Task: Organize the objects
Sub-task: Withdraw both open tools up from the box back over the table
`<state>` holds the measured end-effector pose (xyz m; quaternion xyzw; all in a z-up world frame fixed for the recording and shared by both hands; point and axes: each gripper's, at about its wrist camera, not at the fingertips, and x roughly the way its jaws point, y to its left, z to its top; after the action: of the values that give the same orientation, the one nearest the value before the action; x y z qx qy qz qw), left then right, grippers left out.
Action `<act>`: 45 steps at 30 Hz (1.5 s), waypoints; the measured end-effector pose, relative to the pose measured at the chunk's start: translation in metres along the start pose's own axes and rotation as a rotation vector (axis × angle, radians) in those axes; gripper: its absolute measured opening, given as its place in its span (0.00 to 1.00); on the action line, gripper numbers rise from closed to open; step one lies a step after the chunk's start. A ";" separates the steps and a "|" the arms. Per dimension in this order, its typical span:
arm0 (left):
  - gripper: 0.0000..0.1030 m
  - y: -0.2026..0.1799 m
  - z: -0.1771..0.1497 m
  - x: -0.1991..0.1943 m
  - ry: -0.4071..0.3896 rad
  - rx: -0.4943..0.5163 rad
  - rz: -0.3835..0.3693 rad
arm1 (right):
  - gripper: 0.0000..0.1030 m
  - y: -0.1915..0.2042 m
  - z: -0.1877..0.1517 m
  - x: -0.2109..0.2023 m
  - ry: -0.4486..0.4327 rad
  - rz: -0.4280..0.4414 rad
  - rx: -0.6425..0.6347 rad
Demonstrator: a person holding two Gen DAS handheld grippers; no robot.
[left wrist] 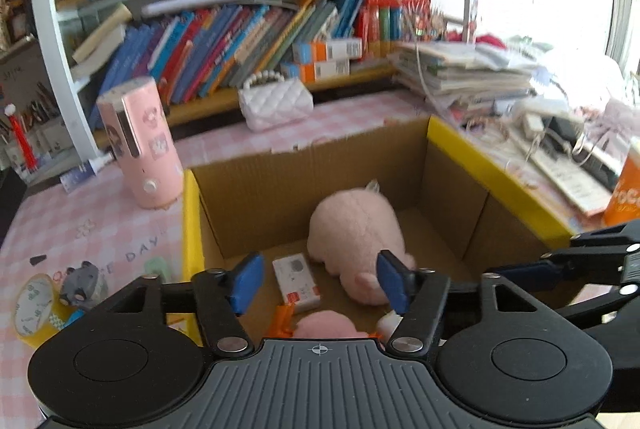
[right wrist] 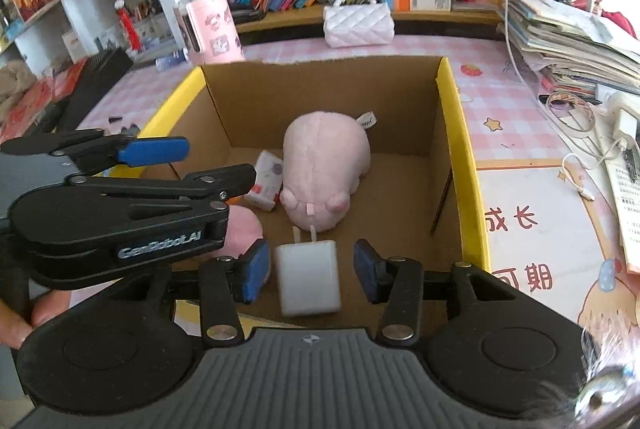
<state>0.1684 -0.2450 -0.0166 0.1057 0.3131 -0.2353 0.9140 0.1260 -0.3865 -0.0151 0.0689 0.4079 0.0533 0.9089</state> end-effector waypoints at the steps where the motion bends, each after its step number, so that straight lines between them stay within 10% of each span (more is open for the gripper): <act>1: 0.71 0.001 0.001 -0.005 -0.010 -0.007 -0.001 | 0.43 0.002 0.000 -0.003 -0.011 -0.005 0.002; 16: 0.83 0.039 -0.044 -0.094 -0.131 -0.119 0.013 | 0.43 0.033 -0.036 -0.066 -0.225 -0.209 0.095; 29: 0.83 0.070 -0.124 -0.126 0.076 -0.129 0.037 | 0.43 0.099 -0.106 -0.053 -0.048 -0.304 0.120; 45: 0.83 0.120 -0.173 -0.177 0.118 -0.172 0.103 | 0.48 0.186 -0.137 -0.048 -0.010 -0.213 0.066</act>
<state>0.0148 -0.0174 -0.0359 0.0563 0.3796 -0.1535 0.9106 -0.0164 -0.1999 -0.0386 0.0554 0.4098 -0.0575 0.9087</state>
